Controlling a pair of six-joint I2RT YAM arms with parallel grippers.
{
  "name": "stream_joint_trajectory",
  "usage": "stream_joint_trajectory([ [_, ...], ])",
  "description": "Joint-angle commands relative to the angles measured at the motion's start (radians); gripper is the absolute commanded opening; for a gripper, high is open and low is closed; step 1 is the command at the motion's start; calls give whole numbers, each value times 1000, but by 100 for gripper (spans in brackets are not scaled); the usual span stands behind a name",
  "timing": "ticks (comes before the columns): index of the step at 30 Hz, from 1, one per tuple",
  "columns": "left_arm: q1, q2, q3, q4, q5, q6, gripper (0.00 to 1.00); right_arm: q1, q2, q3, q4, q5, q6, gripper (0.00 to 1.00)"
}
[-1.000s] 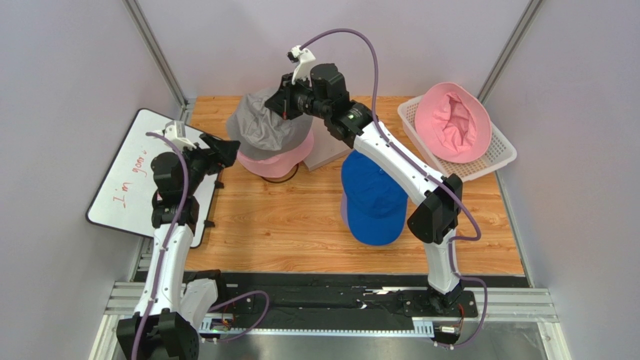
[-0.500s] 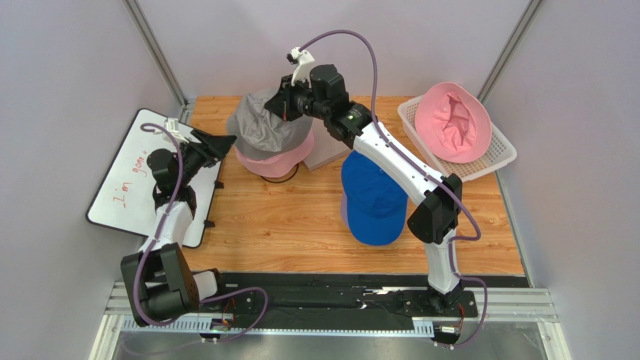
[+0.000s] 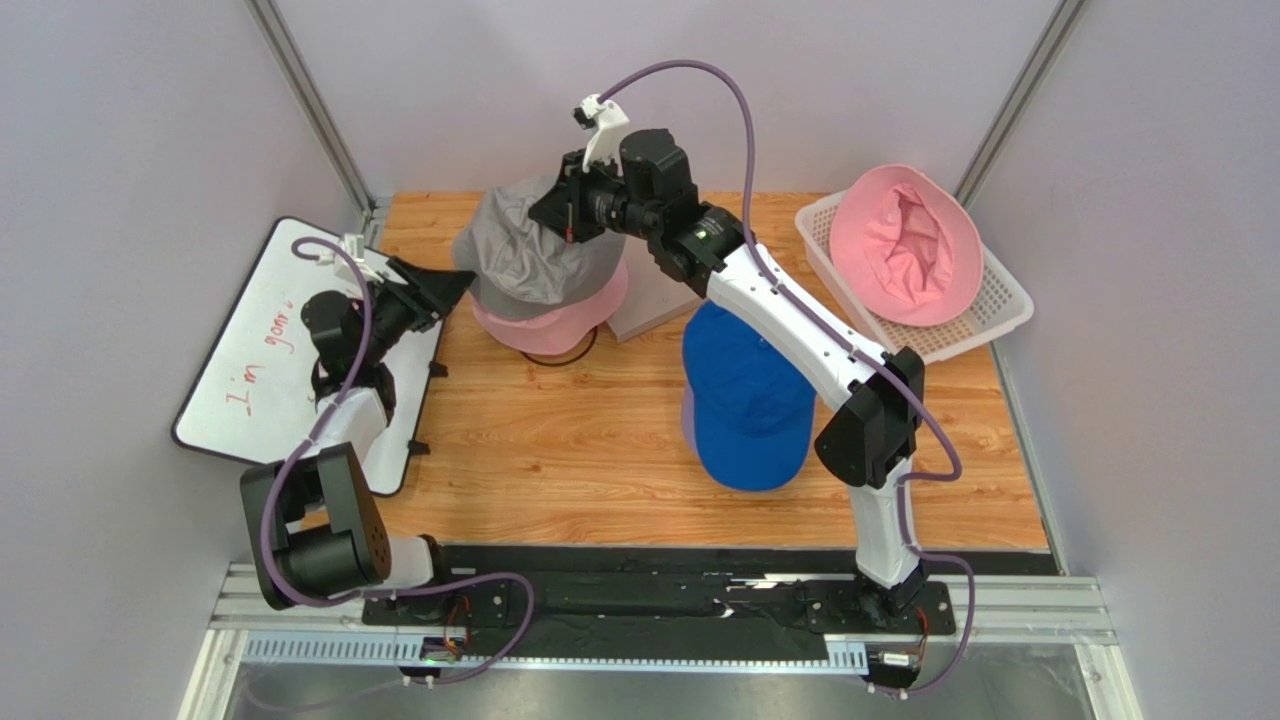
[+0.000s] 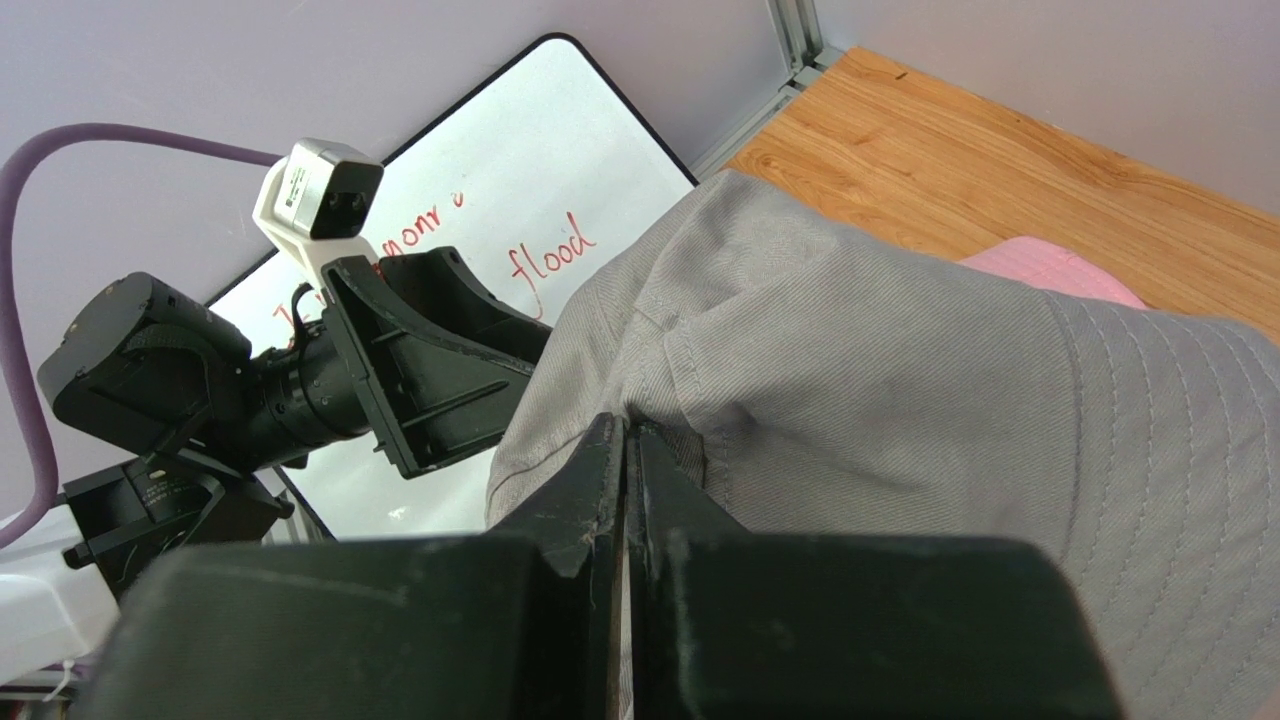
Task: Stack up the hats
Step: Stack the hat on the hat.
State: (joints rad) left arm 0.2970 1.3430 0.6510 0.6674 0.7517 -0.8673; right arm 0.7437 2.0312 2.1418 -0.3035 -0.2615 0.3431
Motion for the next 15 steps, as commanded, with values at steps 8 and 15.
stream_joint_trajectory([
  [8, -75, 70, 96, 195, 52, -21, 64, 6, -34, 9, -13, -10, 7, 0],
  [15, -75, 55, 87, 156, 20, 5, 44, 2, -35, 9, -17, -7, 0, 0],
])
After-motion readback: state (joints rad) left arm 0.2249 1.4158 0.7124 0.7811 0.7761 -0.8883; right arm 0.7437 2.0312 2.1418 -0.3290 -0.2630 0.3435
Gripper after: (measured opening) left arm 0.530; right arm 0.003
